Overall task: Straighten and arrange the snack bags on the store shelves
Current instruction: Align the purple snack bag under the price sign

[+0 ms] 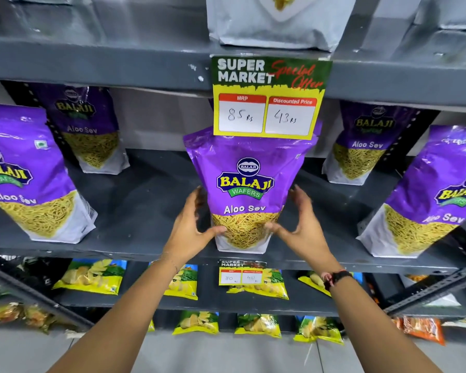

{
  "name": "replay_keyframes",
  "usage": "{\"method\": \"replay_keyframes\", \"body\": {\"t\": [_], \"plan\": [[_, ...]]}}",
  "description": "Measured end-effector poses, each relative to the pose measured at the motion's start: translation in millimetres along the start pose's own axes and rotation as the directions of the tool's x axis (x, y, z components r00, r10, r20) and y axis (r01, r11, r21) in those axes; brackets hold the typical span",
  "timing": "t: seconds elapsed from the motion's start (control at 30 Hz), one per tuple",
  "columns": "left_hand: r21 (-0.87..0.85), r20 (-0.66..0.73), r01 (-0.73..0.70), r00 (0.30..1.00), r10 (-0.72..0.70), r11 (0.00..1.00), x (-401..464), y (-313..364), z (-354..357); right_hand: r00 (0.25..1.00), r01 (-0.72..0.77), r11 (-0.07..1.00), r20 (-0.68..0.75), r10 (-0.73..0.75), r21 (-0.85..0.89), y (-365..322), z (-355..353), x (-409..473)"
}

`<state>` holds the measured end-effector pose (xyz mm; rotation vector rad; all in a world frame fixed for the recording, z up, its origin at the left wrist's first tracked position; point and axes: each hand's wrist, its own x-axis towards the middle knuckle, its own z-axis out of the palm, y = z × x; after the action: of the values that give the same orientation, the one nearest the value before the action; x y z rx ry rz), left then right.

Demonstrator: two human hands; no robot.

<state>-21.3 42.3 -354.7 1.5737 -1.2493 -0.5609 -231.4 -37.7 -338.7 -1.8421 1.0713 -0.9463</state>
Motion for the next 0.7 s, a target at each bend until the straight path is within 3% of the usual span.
{"method": "replay_keyframes", "body": {"t": [0.07,0.13,0.27,0.33,0.4,0.5,0.57,0.63,0.7], "plan": [[0.05,-0.229,-0.18,0.956,0.186,0.982,-7,20,-15,0.954,0.162,0.985,-0.263,-0.142,0.056,-27,-11,-12],[0.157,-0.419,-0.37,0.815,0.401,0.916,-7,49,-32,0.831,0.372,0.928,-0.448,-0.33,0.005,-64,-28,-22],[0.317,-0.57,-0.619,0.481,0.666,0.718,16,134,-69,0.534,0.662,0.714,-0.525,-0.663,-0.228,-151,-67,-14],[0.369,-0.552,-0.662,0.408,0.727,0.653,33,180,-85,0.492,0.704,0.67,-0.519,-0.699,-0.235,-193,-85,4],[0.371,-0.494,-0.644,0.473,0.73,0.669,51,219,-96,0.548,0.664,0.7,-0.464,-0.696,-0.265,-228,-100,26],[0.214,-0.346,-0.485,0.774,0.531,0.848,78,254,-101,0.799,0.526,0.83,-0.227,-0.557,-0.186,-254,-113,60],[0.027,-0.179,-0.301,0.937,0.301,0.953,92,261,-102,0.899,0.434,0.9,-0.047,-0.436,-0.049,-256,-115,74],[-0.081,-0.023,-0.203,0.979,0.202,0.976,99,261,-101,0.924,0.376,0.926,0.071,-0.376,-0.001,-246,-114,82],[-0.103,0.063,-0.233,0.969,0.24,0.967,105,255,-99,0.928,0.36,0.933,0.109,-0.356,-0.019,-235,-113,88]]}}
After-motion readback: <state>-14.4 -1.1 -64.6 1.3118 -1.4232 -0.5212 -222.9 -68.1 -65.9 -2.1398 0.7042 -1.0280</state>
